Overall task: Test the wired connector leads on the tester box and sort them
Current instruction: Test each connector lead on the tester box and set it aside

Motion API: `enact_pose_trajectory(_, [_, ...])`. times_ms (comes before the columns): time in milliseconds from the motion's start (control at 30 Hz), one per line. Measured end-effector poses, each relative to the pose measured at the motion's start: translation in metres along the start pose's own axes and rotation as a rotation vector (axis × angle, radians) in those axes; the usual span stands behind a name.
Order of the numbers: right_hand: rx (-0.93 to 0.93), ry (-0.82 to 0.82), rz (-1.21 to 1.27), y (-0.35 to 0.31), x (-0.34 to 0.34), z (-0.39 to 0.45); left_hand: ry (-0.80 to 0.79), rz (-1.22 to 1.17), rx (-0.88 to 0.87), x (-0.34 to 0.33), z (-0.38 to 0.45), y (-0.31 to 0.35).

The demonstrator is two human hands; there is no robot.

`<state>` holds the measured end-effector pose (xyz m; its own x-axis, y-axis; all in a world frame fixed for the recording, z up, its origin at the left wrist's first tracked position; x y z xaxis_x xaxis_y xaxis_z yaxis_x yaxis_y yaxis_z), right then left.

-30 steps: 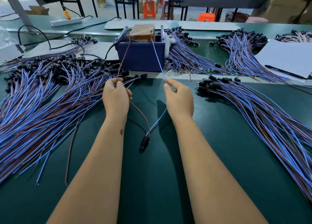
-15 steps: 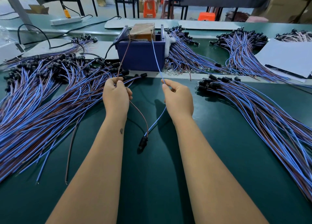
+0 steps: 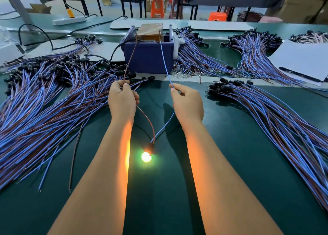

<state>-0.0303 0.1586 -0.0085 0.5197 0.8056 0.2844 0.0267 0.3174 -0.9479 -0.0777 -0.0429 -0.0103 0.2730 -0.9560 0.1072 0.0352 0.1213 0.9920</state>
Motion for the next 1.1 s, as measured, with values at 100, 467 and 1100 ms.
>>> enact_pose_trajectory(100, [0.003, 0.004, 0.003, 0.0, 0.0, 0.0, -0.004, -0.011, -0.002, 0.001, 0.0, 0.0])
enact_pose_trajectory(467, [0.188, 0.024, 0.092, -0.017, -0.002, -0.005, -0.066, -0.061, -0.064, -0.01, -0.013, 0.014])
enact_pose_trajectory(1100, [0.23, -0.444, -0.124, -0.028, -0.029, -0.026, -0.134, -0.562, 0.149, -0.006, -0.011, 0.009])
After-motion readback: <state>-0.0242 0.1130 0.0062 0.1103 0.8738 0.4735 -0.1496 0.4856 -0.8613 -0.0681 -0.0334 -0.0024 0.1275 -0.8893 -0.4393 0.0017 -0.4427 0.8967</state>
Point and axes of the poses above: each hand's wrist, its own z-axis towards the middle knuckle, its own x-axis out of the back of the hand, y = z × x, the point moved 7 cm from there along z, towards the middle knuckle, and after that the axes turned 7 degrees about z, right-handed, at the moved point
